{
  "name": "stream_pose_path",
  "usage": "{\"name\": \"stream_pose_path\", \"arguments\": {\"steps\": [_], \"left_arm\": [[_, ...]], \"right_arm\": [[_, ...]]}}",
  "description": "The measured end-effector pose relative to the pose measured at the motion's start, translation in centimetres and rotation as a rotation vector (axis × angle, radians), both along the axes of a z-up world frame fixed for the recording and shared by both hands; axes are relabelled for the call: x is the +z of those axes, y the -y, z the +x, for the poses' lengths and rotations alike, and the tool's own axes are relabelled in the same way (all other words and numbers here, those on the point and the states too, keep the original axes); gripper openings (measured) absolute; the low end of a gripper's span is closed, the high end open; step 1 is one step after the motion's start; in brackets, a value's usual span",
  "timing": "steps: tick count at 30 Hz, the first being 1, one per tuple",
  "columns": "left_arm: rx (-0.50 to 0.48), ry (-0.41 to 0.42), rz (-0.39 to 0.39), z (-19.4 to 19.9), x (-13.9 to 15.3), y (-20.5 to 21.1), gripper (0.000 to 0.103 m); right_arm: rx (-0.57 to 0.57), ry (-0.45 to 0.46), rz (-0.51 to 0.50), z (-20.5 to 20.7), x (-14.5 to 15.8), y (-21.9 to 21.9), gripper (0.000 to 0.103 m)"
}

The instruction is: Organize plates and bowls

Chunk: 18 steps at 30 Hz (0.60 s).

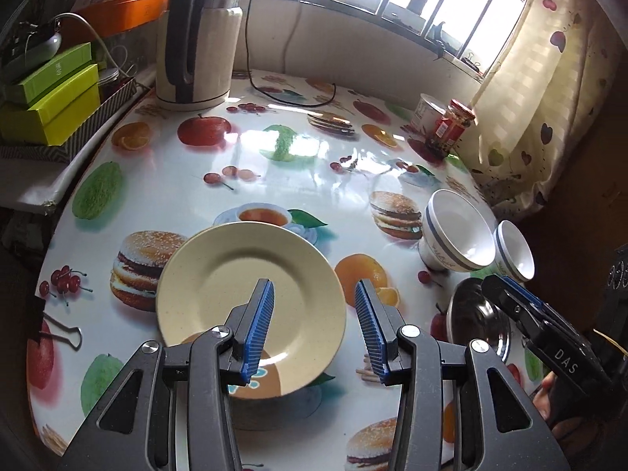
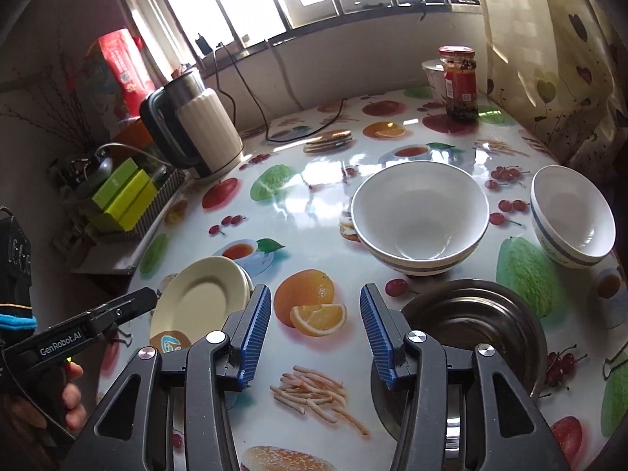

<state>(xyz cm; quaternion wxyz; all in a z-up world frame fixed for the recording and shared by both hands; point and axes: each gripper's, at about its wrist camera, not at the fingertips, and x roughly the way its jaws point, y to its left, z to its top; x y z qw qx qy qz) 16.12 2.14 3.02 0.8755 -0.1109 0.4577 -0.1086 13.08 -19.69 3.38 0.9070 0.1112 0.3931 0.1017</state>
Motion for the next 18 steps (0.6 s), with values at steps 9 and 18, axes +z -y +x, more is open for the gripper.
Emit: {"name": "stream_pose_path", "arguments": {"steps": [9, 18], "left_arm": [[-0.107, 0.011, -0.011, 2.1, 0.3, 5.9, 0.044], [-0.108, -0.014, 0.004, 5.4, -0.7, 9.7, 0.044]], "right_arm": [[-0.115, 0.035, -0.054, -0.5, 1.2, 5.3, 0.049], [-0.15, 0.024, -0.13, 2.4, 0.2, 7.8, 0.049]]}}
